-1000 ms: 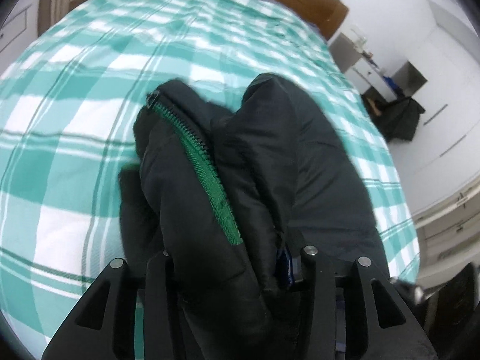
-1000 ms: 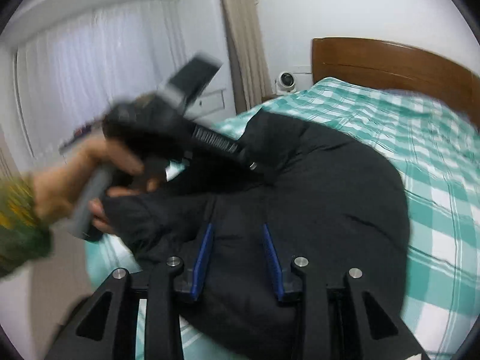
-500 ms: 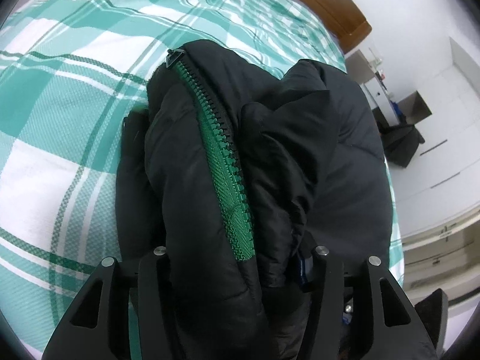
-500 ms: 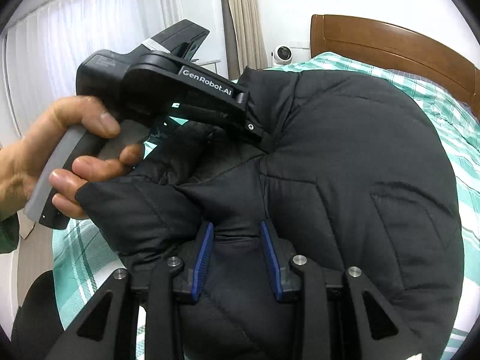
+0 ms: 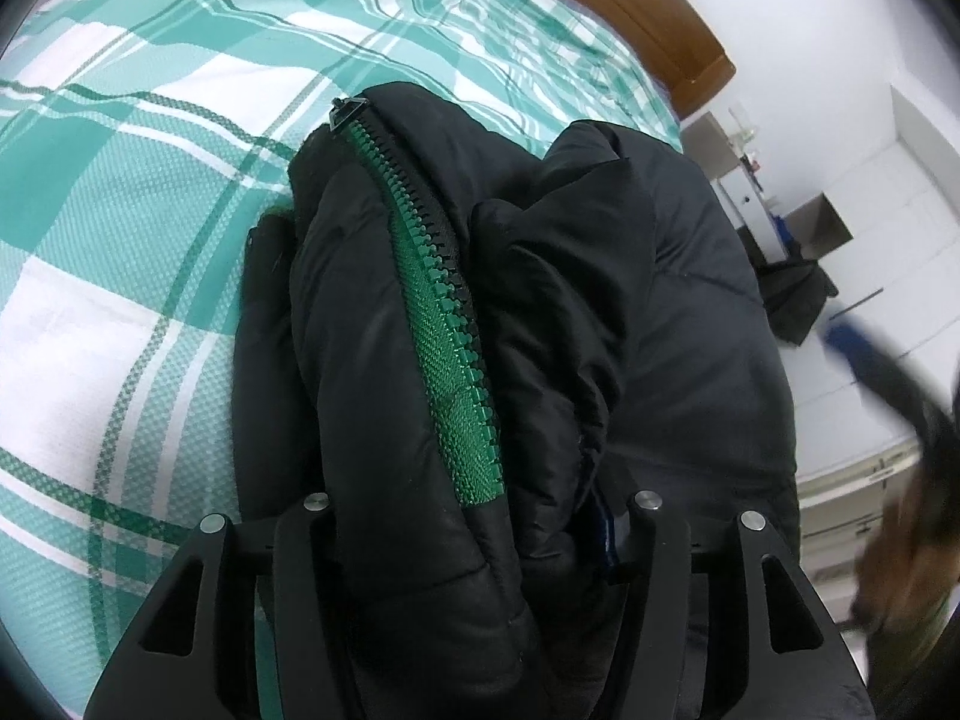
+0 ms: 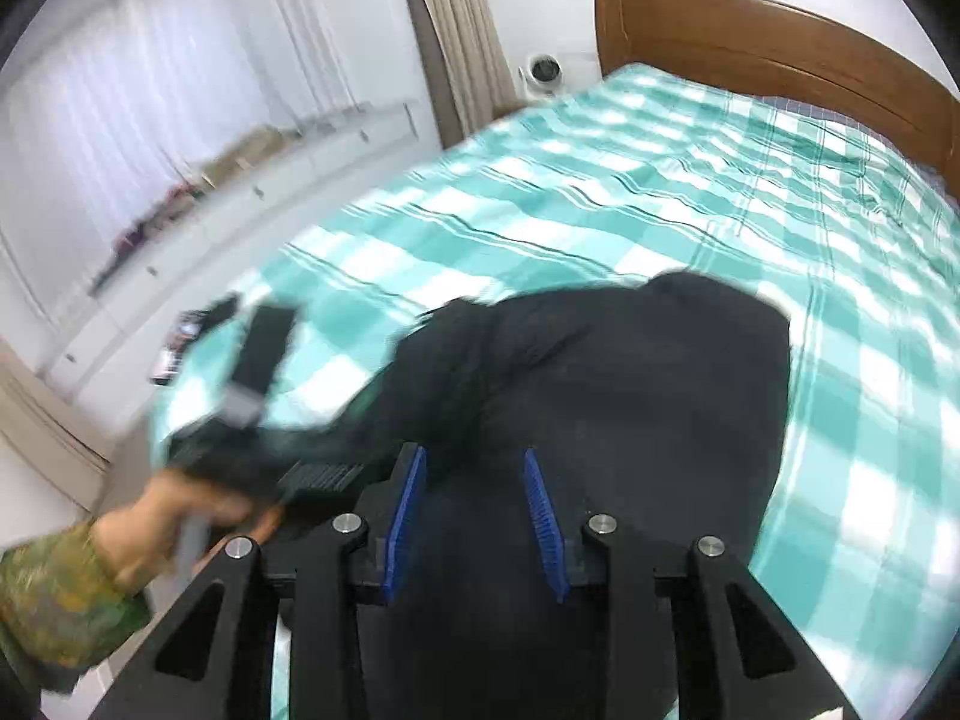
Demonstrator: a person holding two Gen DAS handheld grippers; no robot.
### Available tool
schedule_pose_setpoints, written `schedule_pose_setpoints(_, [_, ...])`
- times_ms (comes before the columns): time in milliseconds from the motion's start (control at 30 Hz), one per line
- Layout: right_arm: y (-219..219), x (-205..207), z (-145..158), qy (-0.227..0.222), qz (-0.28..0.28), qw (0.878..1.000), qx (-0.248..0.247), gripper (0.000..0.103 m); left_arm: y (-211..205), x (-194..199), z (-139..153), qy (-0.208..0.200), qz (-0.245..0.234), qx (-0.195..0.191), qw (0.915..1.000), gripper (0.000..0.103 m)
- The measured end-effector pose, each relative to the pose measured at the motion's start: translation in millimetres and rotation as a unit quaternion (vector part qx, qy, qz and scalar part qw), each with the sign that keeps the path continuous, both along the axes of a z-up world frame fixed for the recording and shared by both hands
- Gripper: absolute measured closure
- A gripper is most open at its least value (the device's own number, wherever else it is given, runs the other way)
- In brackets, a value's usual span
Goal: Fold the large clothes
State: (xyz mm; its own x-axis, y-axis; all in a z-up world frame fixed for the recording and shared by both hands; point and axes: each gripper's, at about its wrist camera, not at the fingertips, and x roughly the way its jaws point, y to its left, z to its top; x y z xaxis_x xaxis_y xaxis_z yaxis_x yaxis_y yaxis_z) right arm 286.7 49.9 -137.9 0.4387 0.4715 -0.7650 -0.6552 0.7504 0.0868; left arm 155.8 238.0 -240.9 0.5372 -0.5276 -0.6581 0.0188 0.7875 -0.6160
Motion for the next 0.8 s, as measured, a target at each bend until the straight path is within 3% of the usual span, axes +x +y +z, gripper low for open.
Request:
schedule_pose_setpoints(100, [40, 47, -18, 0.044, 0.015, 0.998, -0.031, 0.068, 2, -3, -1, -0.001, 0.003, -0.005, 1.0000, 0.048])
schedule_pose_setpoints(267, [80, 91, -98, 0.128, -0.019, 0.987, -0.096, 0.071, 4, -6, -7, 0.010, 0.011, 0.032, 0.9994, 0.047])
schedule_pose_setpoints(467, [84, 88, -121, 0.126, -0.026, 0.983, -0.132, 0.071, 7, -1, -13, 0.022, 0.011, 0.031, 0.9992, 0.047])
schedule_pose_setpoints(600, [84, 79, -116, 0.098, -0.027, 0.985, -0.137, 0.071, 12, -3, -13, 0.025, 0.010, 0.023, 0.9994, 0.047])
schedule_pose_setpoints(800, [39, 11, -59, 0.026, 0.022, 0.993, -0.115, 0.068, 13, -4, -12, 0.024, 0.014, 0.010, 0.9996, 0.046])
